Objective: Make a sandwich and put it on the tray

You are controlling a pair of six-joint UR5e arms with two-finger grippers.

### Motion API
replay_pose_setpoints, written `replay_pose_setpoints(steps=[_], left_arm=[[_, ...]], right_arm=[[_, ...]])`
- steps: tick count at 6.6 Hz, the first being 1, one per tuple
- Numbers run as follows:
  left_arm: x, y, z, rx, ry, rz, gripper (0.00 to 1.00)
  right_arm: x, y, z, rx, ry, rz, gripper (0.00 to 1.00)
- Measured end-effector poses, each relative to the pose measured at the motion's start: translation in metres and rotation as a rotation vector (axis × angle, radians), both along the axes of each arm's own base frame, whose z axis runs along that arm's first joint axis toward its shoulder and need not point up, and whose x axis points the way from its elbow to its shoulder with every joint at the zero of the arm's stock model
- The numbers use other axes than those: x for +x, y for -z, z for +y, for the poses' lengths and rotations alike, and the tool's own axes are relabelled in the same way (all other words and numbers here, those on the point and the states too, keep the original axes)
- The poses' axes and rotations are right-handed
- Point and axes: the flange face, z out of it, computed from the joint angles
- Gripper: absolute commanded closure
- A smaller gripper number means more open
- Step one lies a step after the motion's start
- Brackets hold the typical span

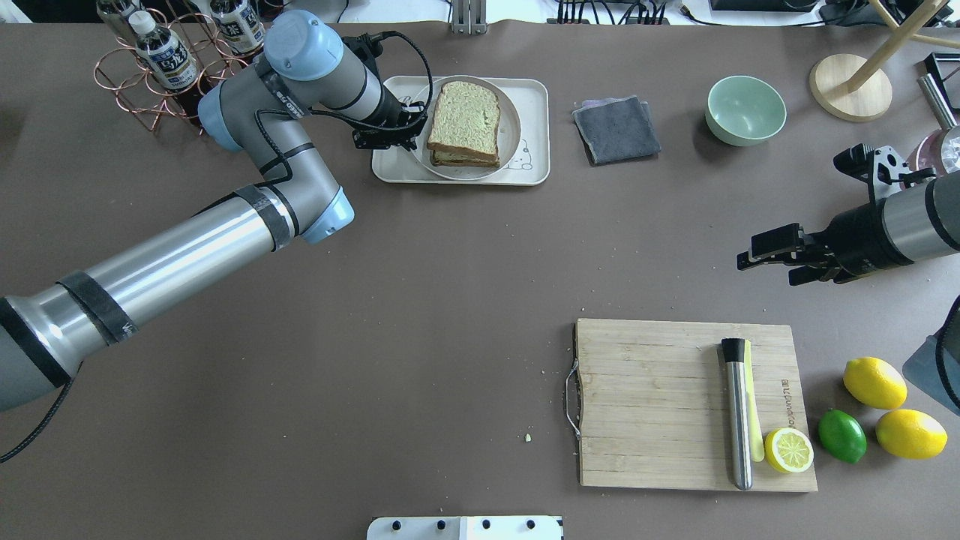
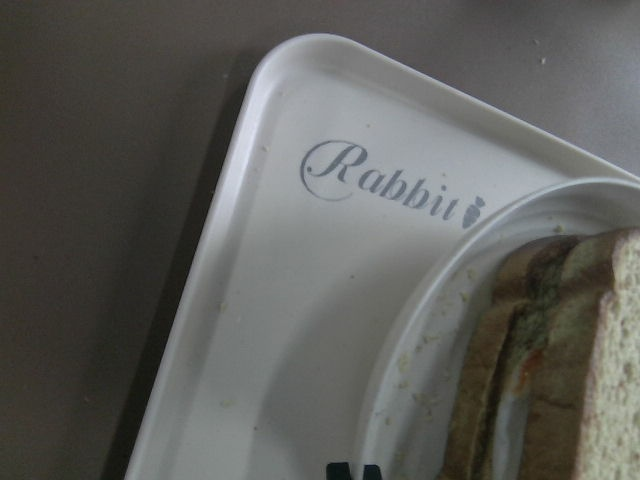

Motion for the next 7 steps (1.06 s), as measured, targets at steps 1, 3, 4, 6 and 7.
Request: replay_pose_setpoints(steps=[1, 3, 4, 6, 7], left_arm=[[-0.002, 0.003, 0.000, 0.011, 0.002, 0.016, 0.17], [-0.024, 0.005, 0.021, 0.014, -0.015, 0.088, 0.18], [-0.046, -0.001, 0.046, 0.015, -0.046, 0.122, 0.18], [-0.105, -0.004, 0.091, -0.021, -0.140, 0.168, 0.17], [-0.143, -0.009, 0.114, -0.019, -0.165, 0.192, 0.17]], right_arm=[[0.001, 0.002, 0.001, 0.004, 0.001, -0.003, 0.00], [0.003, 0.003, 0.001, 0.008, 0.002, -0.005, 0.00], [0.005, 0.002, 0.000, 0.008, 0.000, -0.003, 0.00], [0.031, -0.015, -0.004, 0.013, -0.006, 0.012, 0.00], [0.057, -0.037, 0.000, 0.030, 0.005, 0.030, 0.00]])
